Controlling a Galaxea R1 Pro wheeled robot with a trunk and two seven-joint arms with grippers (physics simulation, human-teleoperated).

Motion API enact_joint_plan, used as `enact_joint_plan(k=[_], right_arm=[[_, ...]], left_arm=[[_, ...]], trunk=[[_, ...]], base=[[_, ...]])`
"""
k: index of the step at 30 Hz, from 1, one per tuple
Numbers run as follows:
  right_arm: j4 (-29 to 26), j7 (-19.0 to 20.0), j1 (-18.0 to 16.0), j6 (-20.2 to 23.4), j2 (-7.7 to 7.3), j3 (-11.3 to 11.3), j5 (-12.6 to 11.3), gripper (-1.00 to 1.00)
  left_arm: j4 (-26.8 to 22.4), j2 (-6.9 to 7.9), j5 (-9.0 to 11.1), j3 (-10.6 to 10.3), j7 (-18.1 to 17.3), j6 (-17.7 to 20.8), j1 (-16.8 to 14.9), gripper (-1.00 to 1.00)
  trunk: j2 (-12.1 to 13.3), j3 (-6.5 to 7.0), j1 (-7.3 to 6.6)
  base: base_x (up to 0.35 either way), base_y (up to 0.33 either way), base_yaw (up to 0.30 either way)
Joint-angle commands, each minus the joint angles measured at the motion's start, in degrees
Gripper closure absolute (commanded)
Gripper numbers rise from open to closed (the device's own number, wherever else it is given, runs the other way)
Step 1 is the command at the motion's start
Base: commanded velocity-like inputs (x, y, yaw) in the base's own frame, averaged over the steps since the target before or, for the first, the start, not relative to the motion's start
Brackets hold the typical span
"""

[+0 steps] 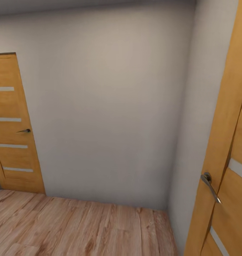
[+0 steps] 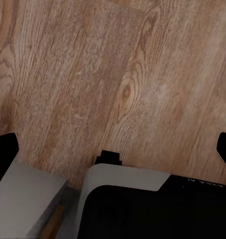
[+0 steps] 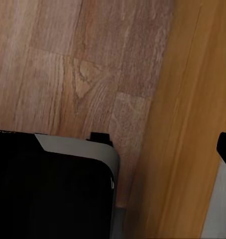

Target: Move the two storage containers from the living room to the garage. In the garage, place one container on the floor and stack the other container on top of it (either order is fine).

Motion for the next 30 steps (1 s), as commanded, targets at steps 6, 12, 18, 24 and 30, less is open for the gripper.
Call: enact_joint_plan(k=[6, 12, 18, 24, 30], right_arm=[[0.15, -0.13, -0.08, -0.27, 0.17, 0.21, 0.40, -1.00], [0.14, -0.14, -0.08, -0.23, 0.45, 0.15, 0.40, -1.00], [0.17, -0.19, -0.08, -0.25, 0.62, 0.14, 0.43, -1.00], [0.17, -0.15, -0.08, -0.19, 0.71, 0.12, 0.41, -1.00], [0.12, -0.21, -0.08, -0.25, 0.65, 0.16, 0.51, -1.00]], left_arm=[[-0.01, -0.01, 0.40, -0.49, 0.16, -0.11, -0.03, -1.00], [-0.01, -0.01, 0.40, -0.49, 0.15, -0.11, -0.03, -1.00], [-0.01, -0.01, 0.40, -0.49, 0.18, -0.11, -0.03, -1.00], [-0.01, -0.01, 0.39, -0.49, 0.20, -0.11, -0.03, -1.00], [-0.01, -0.01, 0.39, -0.49, 0.18, -0.12, -0.03, -1.00]], trunk=[[-0.06, -0.09, 0.04], [-0.06, -0.09, 0.04], [-0.06, -0.09, 0.04], [-0.06, -0.09, 0.04], [-0.06, -0.09, 0.04]], base=[[0.321, 0.000, 0.000], [0.321, 0.000, 0.000], [0.321, 0.000, 0.000], [0.321, 0.000, 0.000], [0.321, 0.000, 0.016]])
